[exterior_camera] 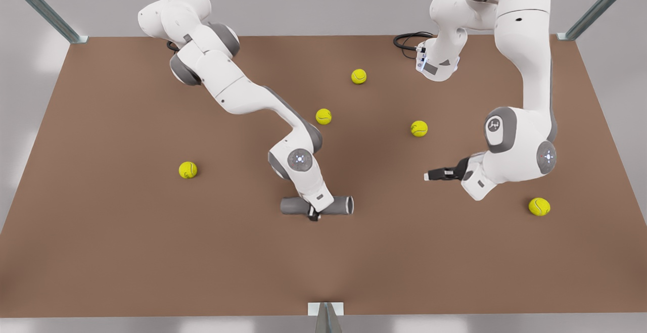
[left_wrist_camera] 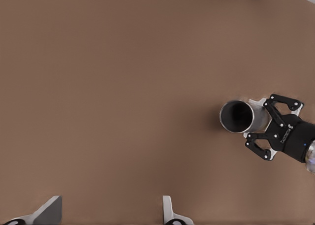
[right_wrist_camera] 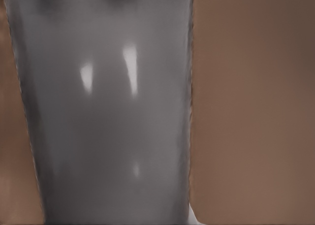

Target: Put the tennis tube upright

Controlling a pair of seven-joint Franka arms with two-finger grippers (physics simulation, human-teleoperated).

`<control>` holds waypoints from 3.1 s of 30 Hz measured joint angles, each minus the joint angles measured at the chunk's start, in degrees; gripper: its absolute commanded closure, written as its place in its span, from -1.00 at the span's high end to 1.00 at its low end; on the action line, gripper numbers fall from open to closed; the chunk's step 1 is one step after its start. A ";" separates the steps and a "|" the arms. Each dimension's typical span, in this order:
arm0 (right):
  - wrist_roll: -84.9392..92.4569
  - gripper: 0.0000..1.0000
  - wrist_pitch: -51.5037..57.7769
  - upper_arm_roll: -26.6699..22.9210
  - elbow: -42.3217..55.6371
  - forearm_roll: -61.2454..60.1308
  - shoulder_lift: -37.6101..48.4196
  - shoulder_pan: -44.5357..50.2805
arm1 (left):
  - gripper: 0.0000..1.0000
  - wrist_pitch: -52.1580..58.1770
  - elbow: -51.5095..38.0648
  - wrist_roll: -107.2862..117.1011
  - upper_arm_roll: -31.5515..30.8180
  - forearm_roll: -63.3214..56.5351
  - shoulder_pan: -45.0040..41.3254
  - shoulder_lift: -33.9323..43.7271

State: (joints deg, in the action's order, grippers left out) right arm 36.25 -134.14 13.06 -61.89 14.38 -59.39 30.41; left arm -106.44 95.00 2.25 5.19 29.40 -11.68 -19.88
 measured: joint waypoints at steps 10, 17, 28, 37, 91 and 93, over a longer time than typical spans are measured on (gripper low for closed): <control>0.91 1.00 0.07 -0.31 1.73 0.83 -0.20 4.33 | 1.00 -0.16 -4.84 -0.23 -2.02 10.48 -0.20 -7.47; 0.54 1.00 2.03 0.21 1.63 0.64 3.15 2.02 | 1.00 -1.09 -11.43 -1.33 -5.88 15.48 -0.27 -15.72; 2.60 1.00 35.47 1.73 6.20 -6.47 25.81 -36.37 | 1.00 -4.53 -19.89 -10.51 -7.06 25.26 0.61 -29.63; -10.34 1.00 36.35 -1.65 -30.64 -12.46 46.95 -46.01 | 1.00 -10.11 -10.38 -16.44 -10.11 29.99 -0.02 -25.94; -38.08 1.00 31.33 -1.21 -30.48 -14.49 46.67 -45.47 | -0.57 -14.02 -7.36 -35.74 -11.80 54.85 -2.00 -27.47; -38.24 1.00 31.32 -1.21 -30.50 -14.50 46.67 -45.54 | -0.57 -13.84 -5.20 -35.23 -11.71 54.69 -1.97 -24.68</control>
State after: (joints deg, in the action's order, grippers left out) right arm -1.99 -102.82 11.85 -92.39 -0.12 -12.72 -15.14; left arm -120.29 89.80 -32.98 -6.52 84.09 -13.65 -44.57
